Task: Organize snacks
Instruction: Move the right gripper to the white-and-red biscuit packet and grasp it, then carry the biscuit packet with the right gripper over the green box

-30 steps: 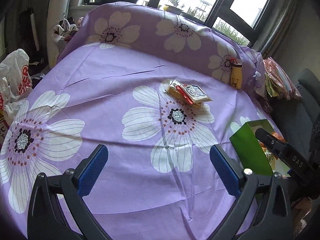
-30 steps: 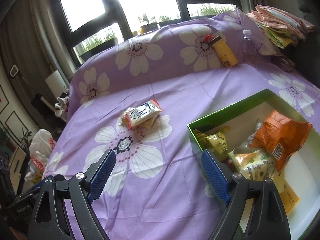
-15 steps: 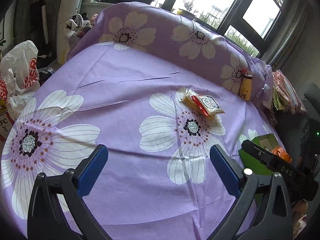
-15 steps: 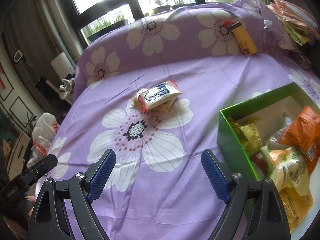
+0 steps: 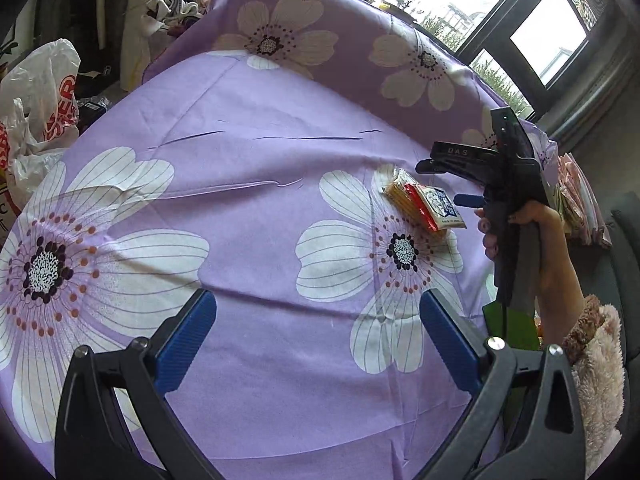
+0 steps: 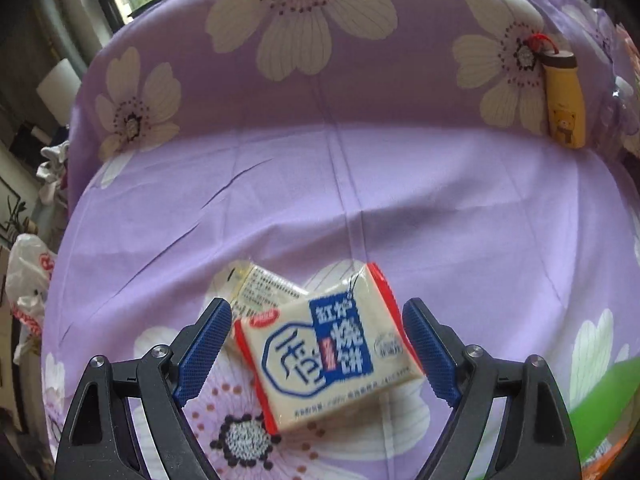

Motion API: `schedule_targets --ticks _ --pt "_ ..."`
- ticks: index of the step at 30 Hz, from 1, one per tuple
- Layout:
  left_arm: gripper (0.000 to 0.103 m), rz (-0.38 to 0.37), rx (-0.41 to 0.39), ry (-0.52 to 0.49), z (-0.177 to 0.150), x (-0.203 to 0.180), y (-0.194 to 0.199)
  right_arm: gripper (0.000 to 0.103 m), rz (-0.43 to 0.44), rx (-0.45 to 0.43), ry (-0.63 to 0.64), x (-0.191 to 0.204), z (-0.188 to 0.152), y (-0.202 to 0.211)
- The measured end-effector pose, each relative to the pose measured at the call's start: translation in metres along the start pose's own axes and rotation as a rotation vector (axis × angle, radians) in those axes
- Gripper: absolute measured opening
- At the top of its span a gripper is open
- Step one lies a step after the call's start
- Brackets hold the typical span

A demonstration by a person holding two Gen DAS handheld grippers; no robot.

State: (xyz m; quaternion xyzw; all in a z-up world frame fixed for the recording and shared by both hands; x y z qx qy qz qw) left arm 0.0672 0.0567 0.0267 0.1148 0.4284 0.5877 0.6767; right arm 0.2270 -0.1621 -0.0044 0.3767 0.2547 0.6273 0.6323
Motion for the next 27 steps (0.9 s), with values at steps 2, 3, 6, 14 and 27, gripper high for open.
schedule_targets --ticks 2,3,6,14,27 --pt "0.102 -0.009 0.015 -0.006 -0.001 -0.001 -0.003 0.087 -0.002 0.014 0.028 0.004 0.009 -0.013" --pt "0.102 -0.012 0.02 -0.011 -0.002 -0.002 -0.003 0.087 -0.004 0.017 0.045 0.007 0.012 -0.018" --pt "0.102 -0.009 0.017 -0.014 -0.002 -0.001 -0.003 0.087 0.023 0.056 0.106 0.018 0.007 -0.032" --pt "0.102 -0.007 0.07 -0.031 -0.012 -0.007 -0.01 0.056 0.123 0.15 0.187 0.032 -0.052 -0.002" --pt "0.101 -0.115 0.303 -0.101 -0.073 -0.05 -0.03 0.056 0.228 0.14 -0.032 -0.01 -0.151 0.074"
Point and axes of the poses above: each gripper's, at about its wrist camera, not at the fingertips, and y roughly against the way its jaws point, x to its left, z to its top, the point moved 4 cm from there along -y, roughly the way its jaws point, and after that the axes turned 6 degrees about -x, right-handed, at the moved point
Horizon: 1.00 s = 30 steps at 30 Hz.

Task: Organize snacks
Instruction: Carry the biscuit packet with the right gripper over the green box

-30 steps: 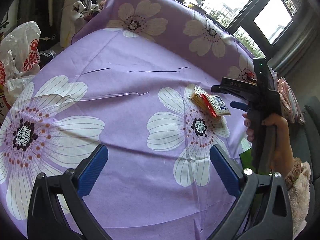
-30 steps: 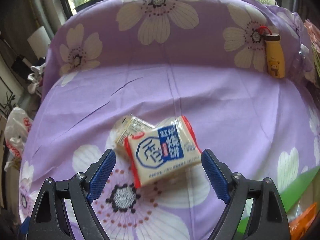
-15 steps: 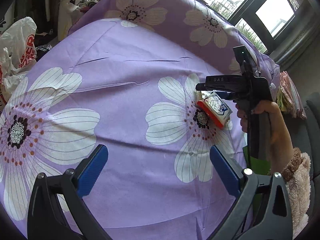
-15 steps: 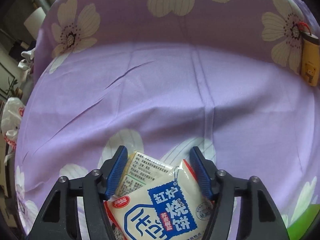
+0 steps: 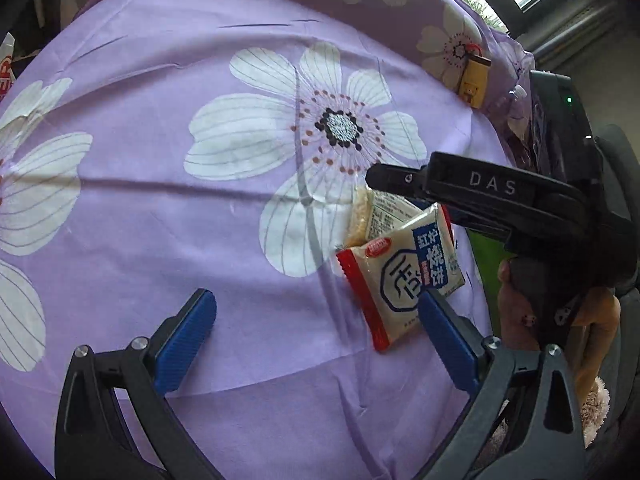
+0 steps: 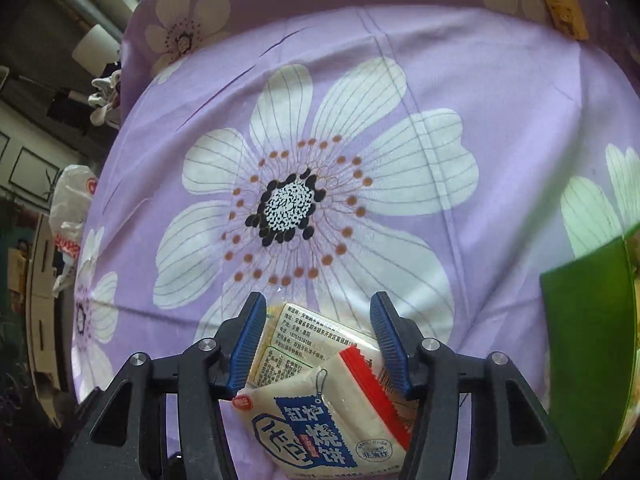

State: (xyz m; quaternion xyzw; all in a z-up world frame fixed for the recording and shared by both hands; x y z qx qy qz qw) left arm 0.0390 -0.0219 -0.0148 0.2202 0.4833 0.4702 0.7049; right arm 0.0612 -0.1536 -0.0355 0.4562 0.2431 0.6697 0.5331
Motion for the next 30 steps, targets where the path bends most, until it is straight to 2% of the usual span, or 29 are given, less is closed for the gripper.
schedule_targets --ticks 2,4,8,11,13,15,16,19,25,30 --pt "0.101 -0.017 0.01 -0.01 -0.005 -0.007 -0.004 0.056 -0.005 -0.029 -0.032 -0.01 -0.002 0.008" --pt "0.1 -0.023 -0.013 -0.031 -0.008 -0.013 -0.004 0.056 0.022 -0.057 -0.038 -0.013 -0.004 0.015" --pt "0.093 -0.023 -0.049 -0.023 -0.01 -0.019 -0.008 0.056 0.063 -0.09 -0.036 -0.011 -0.008 0.028" --pt "0.081 -0.048 -0.057 -0.055 -0.01 -0.027 -0.012 0.056 0.106 -0.083 -0.014 -0.005 -0.015 0.033" --pt "0.076 -0.044 -0.073 -0.068 -0.011 -0.031 -0.015 0.056 0.102 -0.083 0.003 -0.001 -0.022 0.033" --pt "0.061 -0.043 -0.082 -0.089 -0.011 -0.036 -0.018 0.053 0.09 -0.08 0.02 0.003 -0.027 0.03" --pt "0.06 -0.051 -0.083 -0.095 -0.011 -0.039 -0.019 0.048 0.093 -0.078 0.027 0.003 -0.031 0.03" --pt "0.053 -0.087 -0.088 -0.106 -0.011 -0.046 -0.02 0.045 0.096 -0.089 0.026 0.0 -0.037 0.033" --pt "0.051 -0.091 -0.095 -0.16 -0.017 -0.064 -0.012 0.045 0.14 -0.11 -0.007 -0.003 -0.047 0.048" --pt "0.051 -0.143 -0.13 -0.197 -0.015 -0.087 0.005 0.045 0.165 -0.161 -0.027 -0.005 -0.055 0.075"
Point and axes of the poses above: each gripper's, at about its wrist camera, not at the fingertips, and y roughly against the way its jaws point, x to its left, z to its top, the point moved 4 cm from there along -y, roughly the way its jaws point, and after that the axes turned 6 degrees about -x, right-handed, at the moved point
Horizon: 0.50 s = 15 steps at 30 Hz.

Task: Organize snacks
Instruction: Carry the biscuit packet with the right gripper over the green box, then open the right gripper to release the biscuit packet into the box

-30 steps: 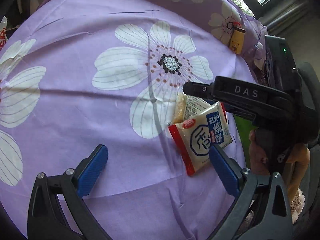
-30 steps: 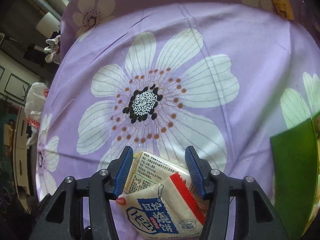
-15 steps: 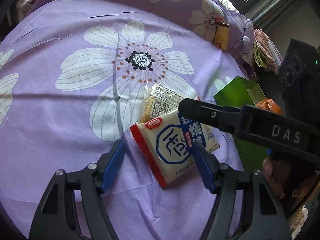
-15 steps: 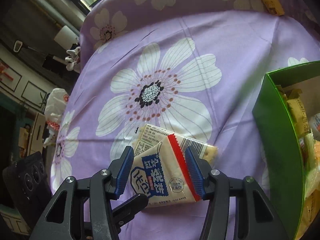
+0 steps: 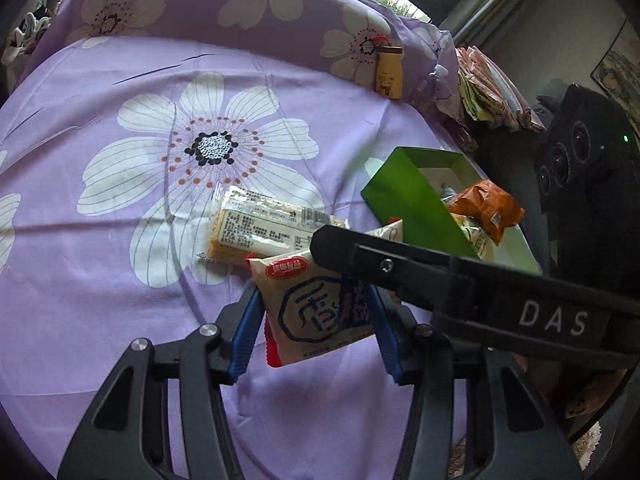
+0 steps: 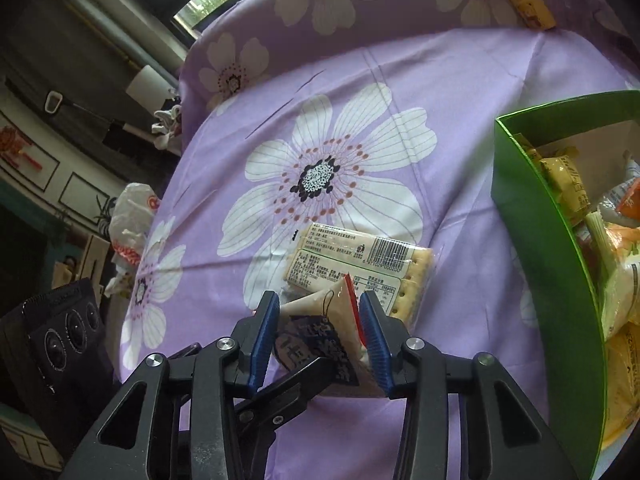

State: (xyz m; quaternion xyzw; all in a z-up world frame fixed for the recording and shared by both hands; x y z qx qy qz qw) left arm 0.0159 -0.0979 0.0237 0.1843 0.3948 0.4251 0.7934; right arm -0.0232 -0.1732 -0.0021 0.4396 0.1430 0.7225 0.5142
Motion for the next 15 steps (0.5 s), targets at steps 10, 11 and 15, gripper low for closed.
schedule_targets --ticks 10,11,15 --pt "0.051 -0.11 -0.016 -0.079 0.019 -0.086 -0.015 0.045 -0.047 -0.185 -0.127 -0.046 0.018 0.077" --pt "0.051 -0.12 -0.013 -0.093 0.02 -0.096 -0.019 0.045 -0.057 -0.206 -0.137 -0.053 0.02 0.085" --pt "0.051 -0.147 0.017 -0.126 0.018 -0.135 -0.036 0.045 -0.112 -0.276 -0.174 -0.081 0.022 0.113"
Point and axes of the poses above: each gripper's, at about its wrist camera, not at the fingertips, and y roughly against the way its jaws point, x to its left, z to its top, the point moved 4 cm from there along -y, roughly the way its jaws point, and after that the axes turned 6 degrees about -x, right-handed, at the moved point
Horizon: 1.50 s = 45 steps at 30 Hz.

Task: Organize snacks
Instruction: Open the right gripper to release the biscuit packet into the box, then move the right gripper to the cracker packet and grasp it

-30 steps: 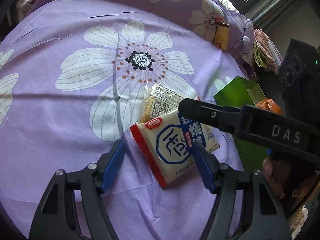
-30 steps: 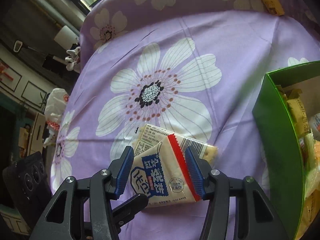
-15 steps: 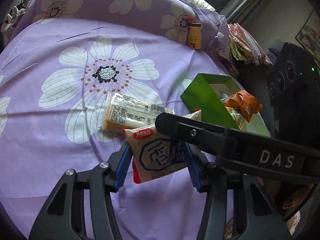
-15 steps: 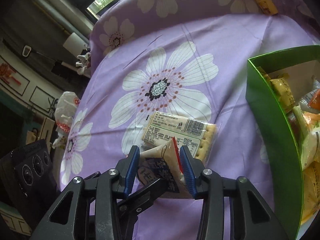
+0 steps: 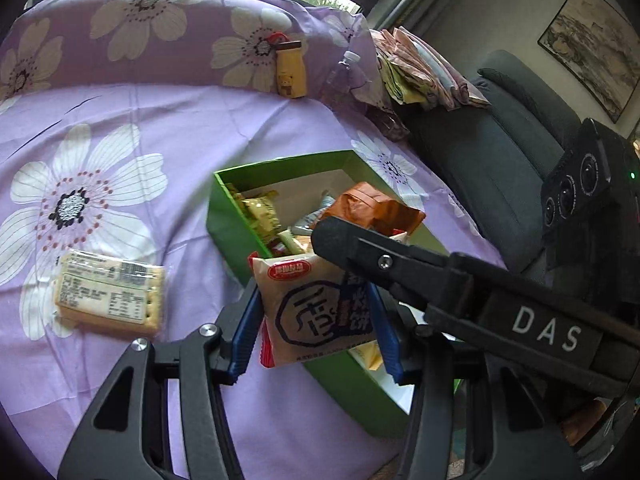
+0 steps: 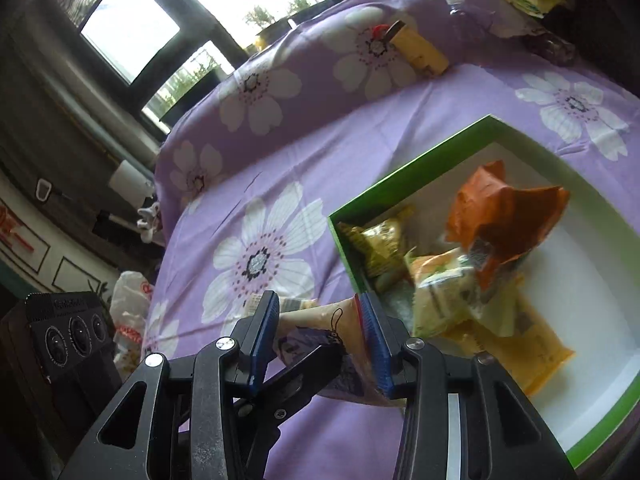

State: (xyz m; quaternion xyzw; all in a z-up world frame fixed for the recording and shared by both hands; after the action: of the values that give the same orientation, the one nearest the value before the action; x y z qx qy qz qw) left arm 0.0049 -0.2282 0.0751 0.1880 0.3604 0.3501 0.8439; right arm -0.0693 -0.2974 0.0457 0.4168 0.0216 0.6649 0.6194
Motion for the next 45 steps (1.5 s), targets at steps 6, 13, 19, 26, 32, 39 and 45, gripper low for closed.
schedule_targets --ticks 6,13,19,26,32,39,45 --pt "0.051 -0.032 0.037 -0.045 -0.002 -0.035 -0.029 0.045 -0.066 -0.044 -0.062 -0.042 0.011 0.019" --pt "0.056 -0.042 0.082 -0.054 -0.005 -0.042 -0.047 0.047 -0.144 -0.041 -0.118 -0.067 0.013 0.023" --pt "0.079 -0.045 0.068 -0.061 -0.003 -0.036 -0.034 0.067 -0.208 -0.053 -0.101 -0.066 0.013 0.026" --pt "0.089 0.053 -0.006 -0.05 0.009 0.016 0.012 0.076 -0.191 -0.124 -0.007 -0.029 0.017 0.036" --pt "0.09 0.22 -0.05 0.0 0.017 0.096 0.05 0.079 -0.056 -0.109 0.042 0.017 0.009 0.017" --pt "0.09 0.267 -0.062 0.11 0.017 0.163 0.062 0.08 0.021 0.019 0.105 0.065 -0.015 -0.043" --pt "0.09 0.268 -0.029 0.141 0.012 0.183 0.052 0.08 0.071 0.145 0.026 0.07 -0.026 -0.09"
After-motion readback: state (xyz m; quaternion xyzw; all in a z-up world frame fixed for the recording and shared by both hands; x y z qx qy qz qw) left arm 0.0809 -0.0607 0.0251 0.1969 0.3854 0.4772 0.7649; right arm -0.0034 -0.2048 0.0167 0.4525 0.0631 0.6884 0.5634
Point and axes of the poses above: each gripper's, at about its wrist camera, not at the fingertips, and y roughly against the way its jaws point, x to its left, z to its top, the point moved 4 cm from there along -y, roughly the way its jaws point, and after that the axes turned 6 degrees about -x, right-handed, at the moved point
